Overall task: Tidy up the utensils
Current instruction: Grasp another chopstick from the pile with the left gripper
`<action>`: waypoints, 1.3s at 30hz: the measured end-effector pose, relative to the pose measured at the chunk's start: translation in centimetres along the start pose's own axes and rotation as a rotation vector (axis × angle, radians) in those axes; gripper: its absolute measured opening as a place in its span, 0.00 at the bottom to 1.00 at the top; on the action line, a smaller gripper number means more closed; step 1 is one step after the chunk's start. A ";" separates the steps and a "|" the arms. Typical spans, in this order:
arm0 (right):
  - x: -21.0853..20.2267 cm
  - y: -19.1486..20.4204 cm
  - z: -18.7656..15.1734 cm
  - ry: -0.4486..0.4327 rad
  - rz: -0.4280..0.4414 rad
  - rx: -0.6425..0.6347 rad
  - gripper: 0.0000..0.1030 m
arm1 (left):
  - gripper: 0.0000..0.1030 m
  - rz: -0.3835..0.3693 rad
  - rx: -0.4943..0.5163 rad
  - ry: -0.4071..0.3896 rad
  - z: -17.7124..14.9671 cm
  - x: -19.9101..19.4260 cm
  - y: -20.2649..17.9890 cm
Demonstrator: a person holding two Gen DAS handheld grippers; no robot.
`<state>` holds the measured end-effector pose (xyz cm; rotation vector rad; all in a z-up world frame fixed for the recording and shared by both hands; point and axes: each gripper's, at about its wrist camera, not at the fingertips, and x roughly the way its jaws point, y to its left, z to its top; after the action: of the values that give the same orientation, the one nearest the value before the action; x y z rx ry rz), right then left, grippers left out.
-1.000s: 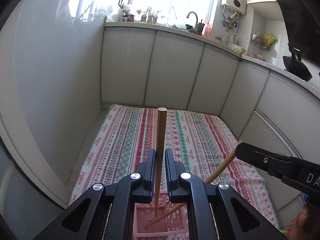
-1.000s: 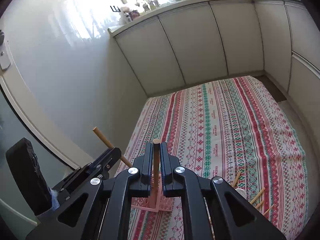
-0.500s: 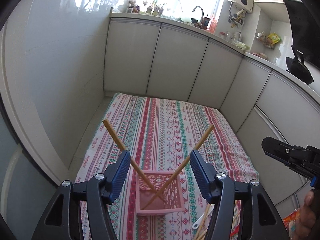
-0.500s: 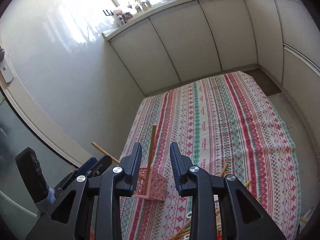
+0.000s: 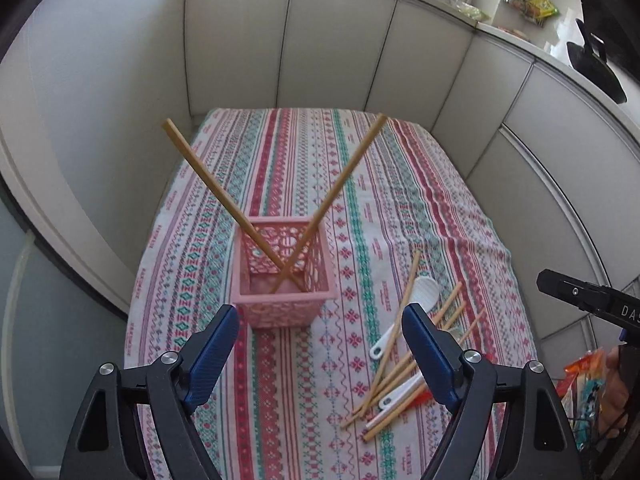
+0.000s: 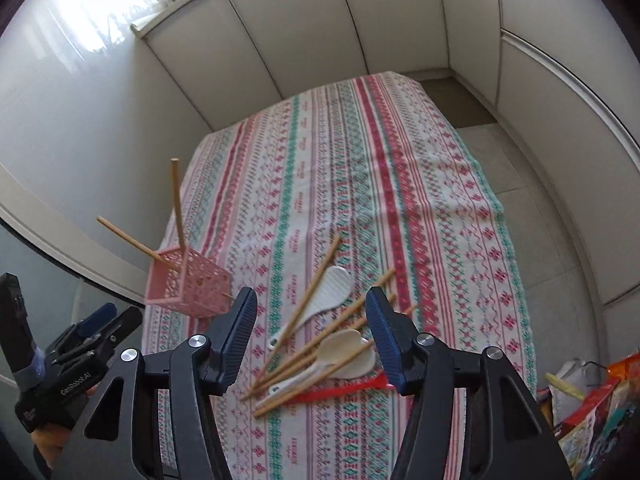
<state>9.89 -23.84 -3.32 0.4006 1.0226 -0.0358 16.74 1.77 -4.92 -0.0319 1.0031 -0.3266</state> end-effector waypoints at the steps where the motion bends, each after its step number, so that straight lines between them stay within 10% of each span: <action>1: 0.1 -0.7 -0.3 0.017 -0.008 0.015 0.59 | 0.82 -0.003 0.012 0.013 -0.2 0.1 -0.4; 20: 2.3 -8.6 -2.3 0.179 -0.055 0.210 0.60 | 0.80 -0.120 0.127 0.182 -1.5 5.5 -9.6; 28: 4.8 -10.3 -2.1 0.230 -0.050 0.268 0.60 | 0.30 -0.078 0.152 0.244 1.0 12.3 -12.7; 39: 7.6 -11.5 -1.3 0.287 -0.022 0.297 0.60 | 0.16 -0.011 0.137 0.278 3.6 19.3 -13.3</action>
<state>10.35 -32.91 -13.81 0.6790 1.3102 -0.1551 25.90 -16.80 -16.49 0.1357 1.2533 -0.4167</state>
